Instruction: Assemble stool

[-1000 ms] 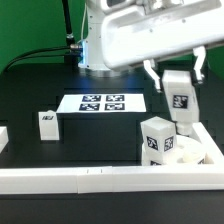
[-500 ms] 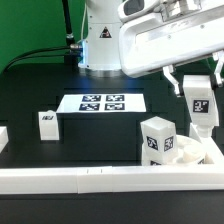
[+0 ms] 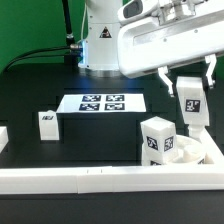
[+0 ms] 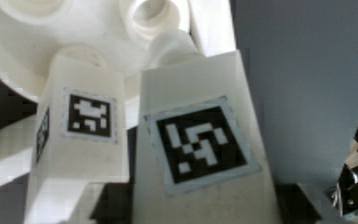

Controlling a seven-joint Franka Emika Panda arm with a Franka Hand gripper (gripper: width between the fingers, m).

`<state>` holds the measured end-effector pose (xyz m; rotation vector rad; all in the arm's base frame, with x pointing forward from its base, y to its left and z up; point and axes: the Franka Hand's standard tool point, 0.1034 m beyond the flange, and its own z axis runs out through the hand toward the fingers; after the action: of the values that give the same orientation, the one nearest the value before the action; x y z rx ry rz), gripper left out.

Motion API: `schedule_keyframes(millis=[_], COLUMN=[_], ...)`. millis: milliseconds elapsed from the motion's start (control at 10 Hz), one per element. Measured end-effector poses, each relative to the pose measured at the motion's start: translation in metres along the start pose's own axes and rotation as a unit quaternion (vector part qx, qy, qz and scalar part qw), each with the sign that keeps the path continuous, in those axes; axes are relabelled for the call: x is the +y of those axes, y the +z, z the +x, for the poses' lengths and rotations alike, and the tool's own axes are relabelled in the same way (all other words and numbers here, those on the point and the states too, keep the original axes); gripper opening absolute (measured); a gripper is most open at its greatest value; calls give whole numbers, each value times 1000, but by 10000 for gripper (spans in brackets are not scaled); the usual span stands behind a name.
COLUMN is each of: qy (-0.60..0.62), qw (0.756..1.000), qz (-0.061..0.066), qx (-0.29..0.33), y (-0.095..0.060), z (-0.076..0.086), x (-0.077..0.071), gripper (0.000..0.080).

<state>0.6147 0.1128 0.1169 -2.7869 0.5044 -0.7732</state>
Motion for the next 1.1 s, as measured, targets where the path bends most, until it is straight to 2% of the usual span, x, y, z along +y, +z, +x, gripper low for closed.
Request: schedule_keyframes(millis=[400,1100], qy=[-2,0], qw=[1000,1000], qz=[-1,-5], qx=[-9,-7], y=[17,17], z=[-9,-4], x=[-2,6], gripper=[325,325])
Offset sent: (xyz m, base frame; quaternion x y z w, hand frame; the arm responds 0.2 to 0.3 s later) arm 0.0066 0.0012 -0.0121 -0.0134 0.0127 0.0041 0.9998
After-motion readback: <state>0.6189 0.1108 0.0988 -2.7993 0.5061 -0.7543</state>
